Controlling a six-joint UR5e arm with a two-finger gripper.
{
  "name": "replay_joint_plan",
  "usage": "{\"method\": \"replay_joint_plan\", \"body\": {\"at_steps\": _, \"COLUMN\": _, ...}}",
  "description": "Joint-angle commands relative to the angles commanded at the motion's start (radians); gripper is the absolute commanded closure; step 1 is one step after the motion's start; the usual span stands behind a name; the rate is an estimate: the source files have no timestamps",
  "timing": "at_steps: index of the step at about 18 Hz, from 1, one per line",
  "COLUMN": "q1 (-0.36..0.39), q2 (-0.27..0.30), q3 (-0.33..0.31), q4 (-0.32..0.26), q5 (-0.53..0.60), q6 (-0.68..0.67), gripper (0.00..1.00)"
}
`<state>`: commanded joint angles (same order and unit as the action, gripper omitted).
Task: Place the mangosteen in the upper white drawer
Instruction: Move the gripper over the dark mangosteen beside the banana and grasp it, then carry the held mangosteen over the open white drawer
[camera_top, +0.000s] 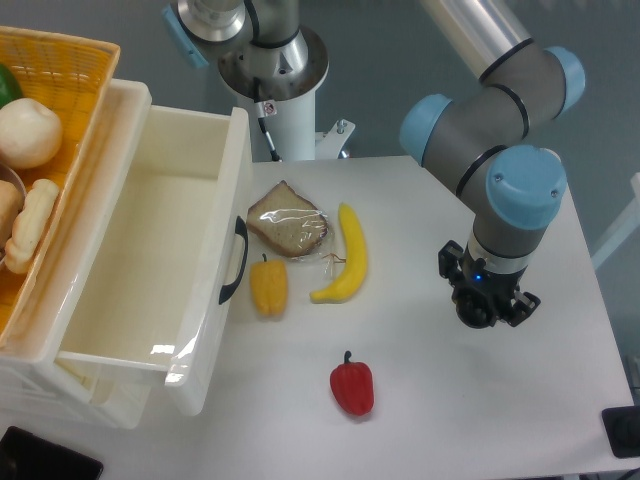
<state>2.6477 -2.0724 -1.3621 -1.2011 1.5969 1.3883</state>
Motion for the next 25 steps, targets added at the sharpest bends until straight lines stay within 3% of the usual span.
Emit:
{"method": "replay_joint_plan", "body": {"at_steps": 7, "q1": -0.011, "q2": 0.095, "q3": -0.041, "q4": -0.051, "q5": -0.028, "q6": -0.032, "gripper": 0.97}}
{"method": "replay_joint_plan", "body": {"at_steps": 11, "q1": -0.014, "q2": 0.187, "q3": -0.067, "q4": -0.055, "q5": -0.17, "q6": -0.061, "gripper": 0.97}}
{"method": "replay_joint_plan", "body": {"at_steps": 16, "q1": -0.061, "q2": 0.302, "q3": -0.083, "q4": -0.052, "q5": -0.268, "q6": -0.184, "gripper": 0.97}}
{"method": "replay_joint_plan", "body": {"at_steps": 21, "q1": -0.089, "q2": 0.38, "q3": -0.101, "q4": -0.049, "q5": -0.359, "q6": -0.27, "gripper": 0.97}}
{"method": "replay_joint_plan", "body": {"at_steps": 25, "q1": -0.155, "q2": 0.42, "q3": -0.113, "q4": -0.054, "q5": -0.396, "q6": -0.322, "gripper": 0.97}}
